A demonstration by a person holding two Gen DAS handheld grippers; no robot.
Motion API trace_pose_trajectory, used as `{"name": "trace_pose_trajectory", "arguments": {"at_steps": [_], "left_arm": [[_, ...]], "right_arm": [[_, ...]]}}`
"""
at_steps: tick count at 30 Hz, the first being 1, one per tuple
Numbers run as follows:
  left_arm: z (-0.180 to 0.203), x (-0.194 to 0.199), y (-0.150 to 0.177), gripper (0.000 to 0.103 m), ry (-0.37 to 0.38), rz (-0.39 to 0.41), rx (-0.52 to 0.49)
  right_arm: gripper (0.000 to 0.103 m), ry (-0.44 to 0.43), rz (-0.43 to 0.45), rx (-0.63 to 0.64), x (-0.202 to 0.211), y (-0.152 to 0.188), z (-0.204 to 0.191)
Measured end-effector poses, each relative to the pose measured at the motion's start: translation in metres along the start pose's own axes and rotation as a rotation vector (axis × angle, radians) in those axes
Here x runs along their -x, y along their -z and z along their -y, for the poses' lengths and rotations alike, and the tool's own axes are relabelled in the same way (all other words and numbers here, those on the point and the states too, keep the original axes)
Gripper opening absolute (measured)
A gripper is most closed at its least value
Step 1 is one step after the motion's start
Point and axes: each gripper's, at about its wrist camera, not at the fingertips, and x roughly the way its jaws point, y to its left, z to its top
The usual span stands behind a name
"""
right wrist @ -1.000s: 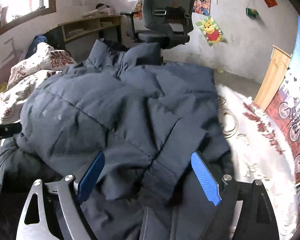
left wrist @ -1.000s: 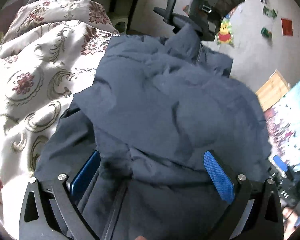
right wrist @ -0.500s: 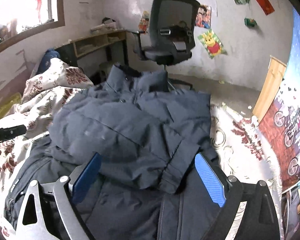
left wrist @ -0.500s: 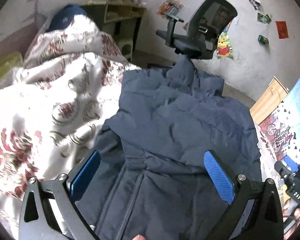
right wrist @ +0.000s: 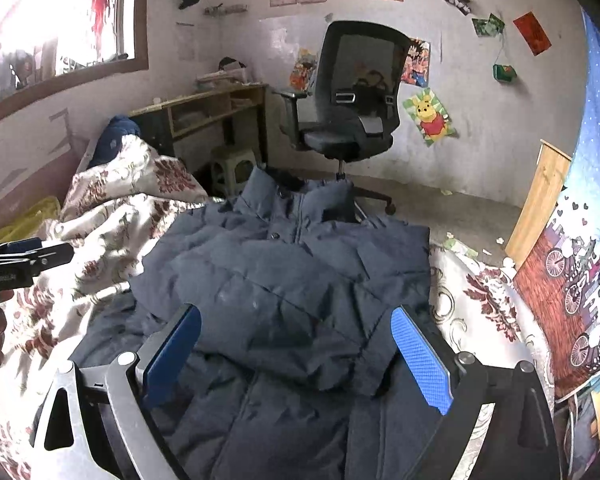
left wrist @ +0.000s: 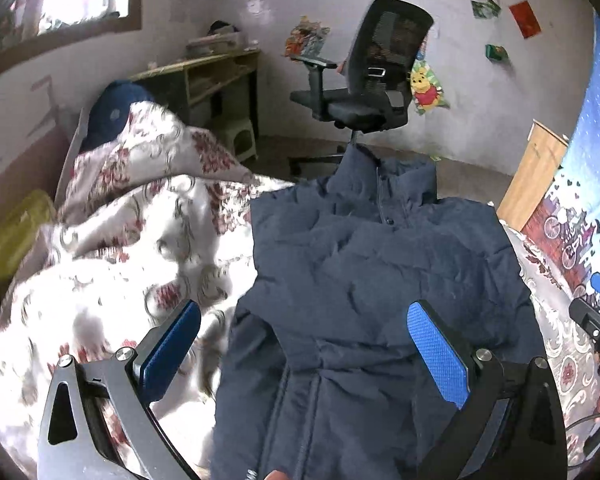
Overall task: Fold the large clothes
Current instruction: 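Move both grippers up to the jacket collar, then grasp the jacket collar with the left gripper while the right gripper grasps it too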
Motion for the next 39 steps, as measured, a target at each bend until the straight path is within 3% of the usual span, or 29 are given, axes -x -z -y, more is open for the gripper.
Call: {"name": "trace_pose_trajectory", "arguments": {"at_steps": [7,11,17,25,31,39], "left_arm": [[-0.031,-0.005,-0.050,0.102,0.072,0.005,0.039],[-0.037,-0.005,-0.077,0.102,0.093,0.023,0.007],[-0.036,-0.014,-0.119,0.102,0.134,0.043,-0.030],[-0.031,-0.058,-0.160,0.102,0.181,0.007,0.010],[-0.017,-0.101,-0.174,0.102,0.155,-0.006,-0.016],[0.006,-0.173,-0.185,0.102,0.090,-0.025,-0.105]], "right_arm": [[0.096,0.023,-0.009,-0.027,0.007,-0.039,-0.013],[0.096,0.015,-0.042,-0.105,0.011,-0.069,-0.013],[0.096,0.074,-0.110,-0.202,0.011,-0.119,-0.007],[0.096,0.161,-0.159,-0.105,-0.002,-0.184,0.000],[0.096,0.127,-0.096,-0.084,-0.049,-0.187,0.025],[0.096,0.037,-0.055,-0.155,-0.162,-0.172,0.077]]}}
